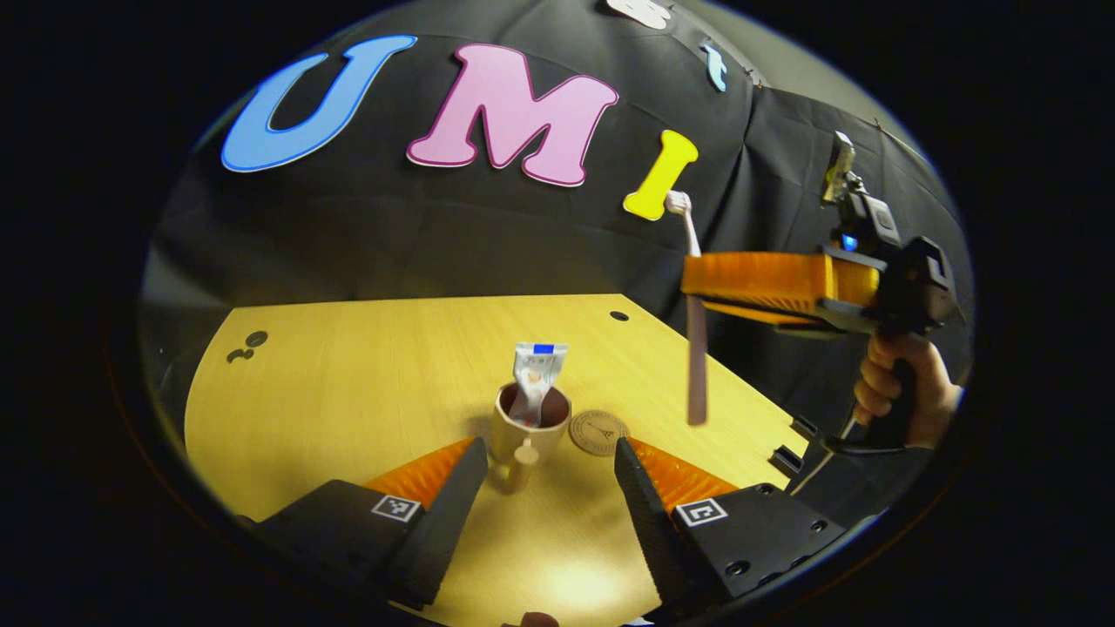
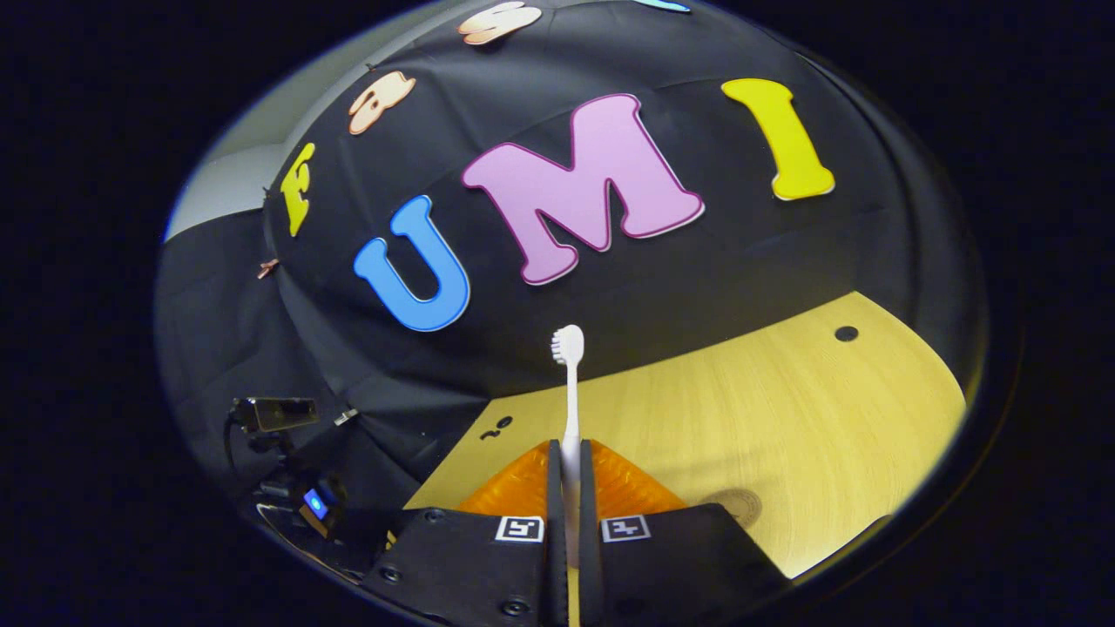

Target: Put the toothbrush and toothpaste on the desktop into the cup, then pick up the cup and place it on the coaster on the desktop.

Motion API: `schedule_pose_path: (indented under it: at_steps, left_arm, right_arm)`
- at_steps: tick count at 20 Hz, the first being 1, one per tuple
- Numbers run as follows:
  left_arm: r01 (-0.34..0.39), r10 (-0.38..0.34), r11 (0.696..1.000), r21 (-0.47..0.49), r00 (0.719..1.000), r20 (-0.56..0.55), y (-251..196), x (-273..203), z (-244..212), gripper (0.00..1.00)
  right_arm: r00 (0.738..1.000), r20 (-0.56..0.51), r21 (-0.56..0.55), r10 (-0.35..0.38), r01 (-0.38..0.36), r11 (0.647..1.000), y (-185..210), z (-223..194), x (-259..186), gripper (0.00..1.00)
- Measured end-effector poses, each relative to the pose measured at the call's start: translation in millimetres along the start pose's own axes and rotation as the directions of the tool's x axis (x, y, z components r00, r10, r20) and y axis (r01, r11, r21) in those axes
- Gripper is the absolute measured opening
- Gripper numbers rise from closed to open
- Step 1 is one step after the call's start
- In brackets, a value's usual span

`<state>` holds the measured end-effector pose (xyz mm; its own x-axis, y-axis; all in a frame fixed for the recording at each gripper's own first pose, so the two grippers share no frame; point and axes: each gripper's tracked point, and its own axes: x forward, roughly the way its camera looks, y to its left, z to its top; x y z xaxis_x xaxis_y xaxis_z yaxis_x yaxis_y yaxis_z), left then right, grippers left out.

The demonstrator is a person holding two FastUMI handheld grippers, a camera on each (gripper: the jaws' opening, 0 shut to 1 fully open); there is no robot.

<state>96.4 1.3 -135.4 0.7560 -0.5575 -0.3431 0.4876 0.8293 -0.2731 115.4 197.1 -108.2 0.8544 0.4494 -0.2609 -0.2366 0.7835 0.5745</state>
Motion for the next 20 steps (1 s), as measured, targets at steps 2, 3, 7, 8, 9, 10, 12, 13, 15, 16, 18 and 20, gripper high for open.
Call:
schedule_pose_path:
  at_steps: [2, 3, 7, 8, 9, 10, 12, 13, 15, 16, 18, 20]
  left_arm:
    - [-0.040, 0.040, 0.999, -0.011, 0.999, -0.001, 7.8, -19.2, -4.4, 0.91]
    - [-0.054, 0.054, 0.998, -0.028, 0.999, 0.005, 11.1, -29.0, -4.0, 0.91]
    - [-0.096, 0.099, 0.988, -0.123, 0.995, 0.021, 13.9, -63.9, -8.2, 0.91]
    - [-0.116, 0.121, 0.984, -0.132, 0.992, 0.032, 18.4, -69.7, -8.1, 0.91]
    - [-0.130, 0.136, 0.982, -0.136, 0.990, 0.033, 21.4, -76.8, -9.5, 0.90]
    - [-0.147, 0.152, 0.979, -0.139, 0.988, 0.029, 23.6, -83.2, -15.7, 0.91]
    - [-0.171, 0.176, 0.974, -0.150, 0.984, 0.016, 28.4, -93.4, -26.4, 0.91]
    - [-0.184, 0.188, 0.970, -0.157, 0.982, 0.012, 31.8, -97.1, -30.5, 0.91]
    - [-0.205, 0.207, 0.962, -0.179, 0.978, -0.004, 36.5, -100.6, -39.8, 0.91]
    - [-0.211, 0.213, 0.958, -0.196, 0.977, -0.014, 35.7, -101.6, -42.3, 0.91]
    - [-0.221, 0.221, 0.948, -0.229, 0.975, -0.027, 33.6, -105.0, -42.8, 0.91]
    - [-0.232, 0.229, 0.943, -0.239, 0.973, -0.038, 34.3, -104.2, -42.4, 0.91]
  right_arm:
    - [0.999, 0.020, -0.036, 0.050, -0.049, 0.998, 9.1, 2.7, 19.5, 0.09]
    - [0.997, 0.025, -0.050, 0.070, -0.069, 0.996, 12.2, 2.6, 30.2, 0.10]
    - [0.994, 0.024, -0.089, 0.106, -0.103, 0.991, 7.9, -11.3, 70.2, 0.09]
    - [0.994, 0.023, -0.108, 0.105, -0.102, 0.989, 4.3, -16.3, 76.6, 0.09]
    - [0.994, 0.019, -0.124, 0.106, -0.103, 0.987, 0.7, -20.6, 83.9, 0.10]
    - [0.993, 0.015, -0.136, 0.114, -0.111, 0.984, -0.9, -25.5, 89.8, 0.09]
    - [0.991, 0.001, -0.163, 0.133, -0.131, 0.978, -1.1, -35.6, 100.9, 0.09]
    - [0.991, -0.005, -0.184, 0.132, -0.131, 0.974, -3.6, -41.9, 106.4, 0.09]
    - [0.991, -0.011, -0.222, 0.130, -0.129, 0.967, -7.6, -51.8, 114.2, 0.09]
    - [0.992, -0.016, -0.234, 0.128, -0.128, 0.964, -8.6, -57.6, 116.7, 0.09]
    - [0.992, -0.026, -0.253, 0.125, -0.128, 0.959, -11.2, -68.4, 119.8, 0.09]
    - [0.993, -0.036, -0.279, 0.115, -0.120, 0.953, -15.3, -77.6, 120.5, 0.09]
